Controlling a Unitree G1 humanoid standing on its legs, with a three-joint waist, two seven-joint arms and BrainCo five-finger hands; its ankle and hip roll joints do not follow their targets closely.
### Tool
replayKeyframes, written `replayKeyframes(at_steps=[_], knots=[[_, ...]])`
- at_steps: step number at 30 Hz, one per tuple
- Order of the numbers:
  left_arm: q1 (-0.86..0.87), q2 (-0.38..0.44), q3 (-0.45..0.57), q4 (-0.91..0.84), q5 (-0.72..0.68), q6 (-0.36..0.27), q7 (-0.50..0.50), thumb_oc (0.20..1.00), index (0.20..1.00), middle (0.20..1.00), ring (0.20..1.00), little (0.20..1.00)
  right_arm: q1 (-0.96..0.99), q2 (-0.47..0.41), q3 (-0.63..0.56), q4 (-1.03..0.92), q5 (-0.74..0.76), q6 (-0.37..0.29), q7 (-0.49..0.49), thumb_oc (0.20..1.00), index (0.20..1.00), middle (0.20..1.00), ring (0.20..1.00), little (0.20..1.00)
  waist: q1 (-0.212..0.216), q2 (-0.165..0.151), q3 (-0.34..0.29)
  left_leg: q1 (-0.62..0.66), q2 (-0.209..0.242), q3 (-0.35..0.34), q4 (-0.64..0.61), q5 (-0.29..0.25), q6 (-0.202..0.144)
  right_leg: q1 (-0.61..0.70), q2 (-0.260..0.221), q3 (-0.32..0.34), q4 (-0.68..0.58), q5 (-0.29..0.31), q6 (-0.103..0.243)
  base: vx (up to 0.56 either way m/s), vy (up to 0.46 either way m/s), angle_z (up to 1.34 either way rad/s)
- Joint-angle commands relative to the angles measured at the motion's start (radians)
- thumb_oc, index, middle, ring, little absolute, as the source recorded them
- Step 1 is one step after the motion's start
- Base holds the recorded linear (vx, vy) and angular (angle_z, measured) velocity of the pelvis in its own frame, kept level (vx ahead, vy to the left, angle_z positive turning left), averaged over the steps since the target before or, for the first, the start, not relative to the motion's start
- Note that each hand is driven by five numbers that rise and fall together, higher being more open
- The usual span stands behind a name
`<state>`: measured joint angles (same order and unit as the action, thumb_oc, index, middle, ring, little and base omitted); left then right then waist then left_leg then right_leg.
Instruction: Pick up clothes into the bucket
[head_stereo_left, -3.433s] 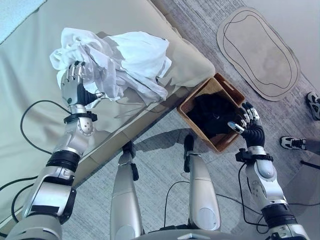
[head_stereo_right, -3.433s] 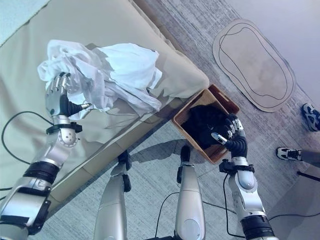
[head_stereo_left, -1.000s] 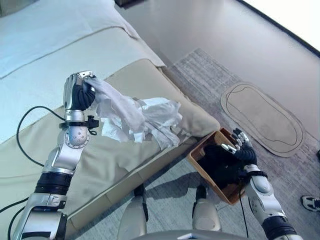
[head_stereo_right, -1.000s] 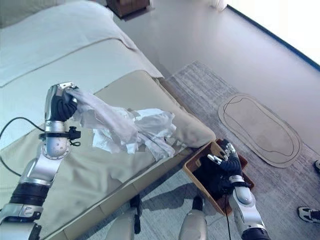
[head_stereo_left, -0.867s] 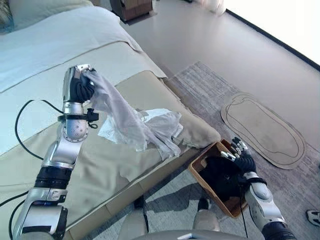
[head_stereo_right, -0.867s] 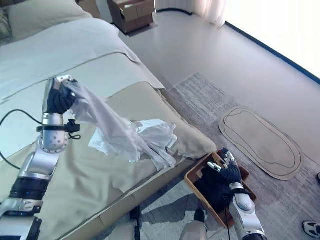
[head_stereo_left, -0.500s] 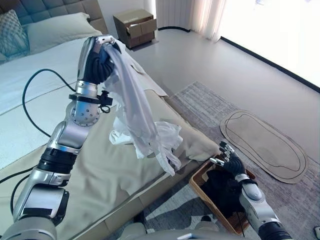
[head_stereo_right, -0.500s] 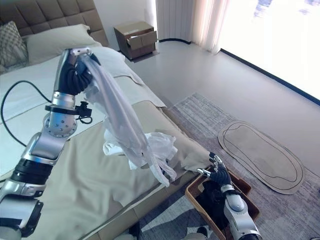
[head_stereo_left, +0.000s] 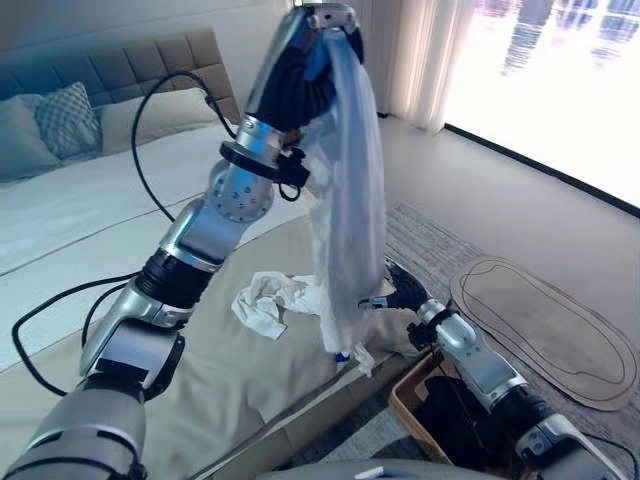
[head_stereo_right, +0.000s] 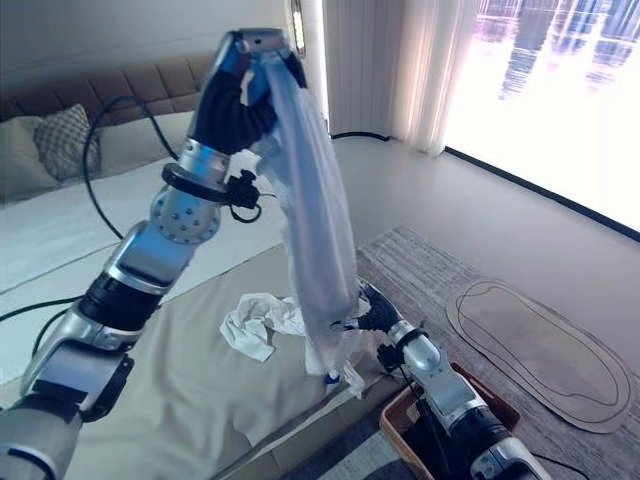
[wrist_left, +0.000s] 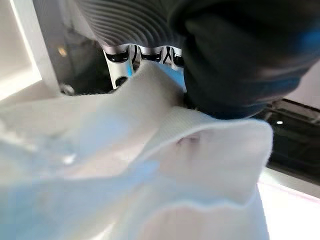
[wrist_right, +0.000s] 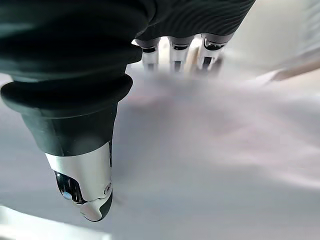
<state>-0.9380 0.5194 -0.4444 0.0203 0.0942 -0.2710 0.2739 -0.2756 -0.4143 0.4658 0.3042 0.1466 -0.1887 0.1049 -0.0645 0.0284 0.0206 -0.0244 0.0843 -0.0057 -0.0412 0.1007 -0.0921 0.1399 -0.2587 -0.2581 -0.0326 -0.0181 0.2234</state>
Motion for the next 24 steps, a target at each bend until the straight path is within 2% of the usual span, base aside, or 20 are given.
replayKeyframes(at_steps=[1,5,11,15,16,18,24], knots=[[-0.177,-0.005,0.045,0.071,-0.065,-0.014,0.019,0.200,0.200,0.200,0.200,0.200,-0.065,0.027,-0.015,-0.070,0.002,-0.032,-0.025,1.000,1.000,1.000,1.000,1.000,0.015,-0.031,-0.005,0.040,-0.027,0.005,0.014,-0.072,0.039,-0.098,0.048,-0.004,0.024,0.087,-0.036,0.00,0.000,0.00],[-0.171,-0.058,0.033,0.060,-0.134,-0.013,0.021,0.200,0.200,0.200,0.200,0.200,-0.092,0.077,-0.023,-0.046,-0.005,-0.026,-0.103,1.000,1.000,1.000,1.000,1.000,0.012,-0.029,-0.010,0.040,-0.032,0.003,0.019,-0.066,0.045,-0.094,0.045,-0.004,0.024,0.095,-0.039,-0.01,0.001,0.00],[-0.144,-0.085,0.023,0.014,-0.173,-0.011,0.008,0.200,0.200,0.200,0.200,0.200,-0.110,0.120,-0.045,-0.011,-0.026,-0.014,-0.190,1.000,1.000,1.000,1.000,1.000,0.013,-0.025,-0.017,0.041,-0.033,0.002,0.018,-0.067,0.046,-0.093,0.044,-0.005,0.019,0.099,-0.040,-0.01,0.003,0.00],[-0.134,-0.107,0.025,-0.010,-0.174,-0.007,0.012,0.200,0.200,0.200,0.200,0.200,-0.117,0.154,-0.041,-0.017,0.057,-0.011,-0.177,1.000,1.000,1.000,1.000,1.000,0.015,-0.024,-0.016,0.047,-0.031,0.003,0.018,-0.076,0.045,-0.089,0.047,-0.002,0.018,0.092,-0.040,0.00,0.000,0.00],[-0.126,-0.111,0.025,-0.008,-0.167,-0.004,0.010,0.200,0.200,0.200,0.200,0.200,-0.114,0.161,-0.031,-0.031,0.117,-0.015,-0.148,0.200,0.200,0.200,0.200,0.200,0.015,-0.028,-0.013,0.042,-0.032,0.001,0.021,-0.067,0.046,-0.093,0.046,-0.002,0.020,0.099,-0.043,0.00,0.000,0.00],[-0.125,-0.112,0.027,-0.005,-0.165,-0.002,0.010,0.200,0.200,0.200,0.200,0.200,-0.109,0.161,-0.031,-0.034,0.145,-0.016,-0.136,0.200,0.200,0.200,0.200,0.200,0.015,-0.029,-0.013,0.041,-0.032,0.001,0.022,-0.067,0.045,-0.092,0.046,-0.004,0.019,0.099,-0.044,-0.02,-0.001,0.00],[-0.074,-0.095,0.051,0.033,-0.156,0.000,0.015,0.200,0.200,0.200,0.200,0.200,-0.039,0.158,-0.056,-0.082,0.364,-0.034,-0.063,0.200,0.200,0.200,0.200,0.200,0.009,-0.032,-0.011,0.050,-0.029,0.005,0.021,-0.077,0.041,-0.086,0.051,-0.001,0.017,0.092,-0.043,0.00,0.000,0.00]])
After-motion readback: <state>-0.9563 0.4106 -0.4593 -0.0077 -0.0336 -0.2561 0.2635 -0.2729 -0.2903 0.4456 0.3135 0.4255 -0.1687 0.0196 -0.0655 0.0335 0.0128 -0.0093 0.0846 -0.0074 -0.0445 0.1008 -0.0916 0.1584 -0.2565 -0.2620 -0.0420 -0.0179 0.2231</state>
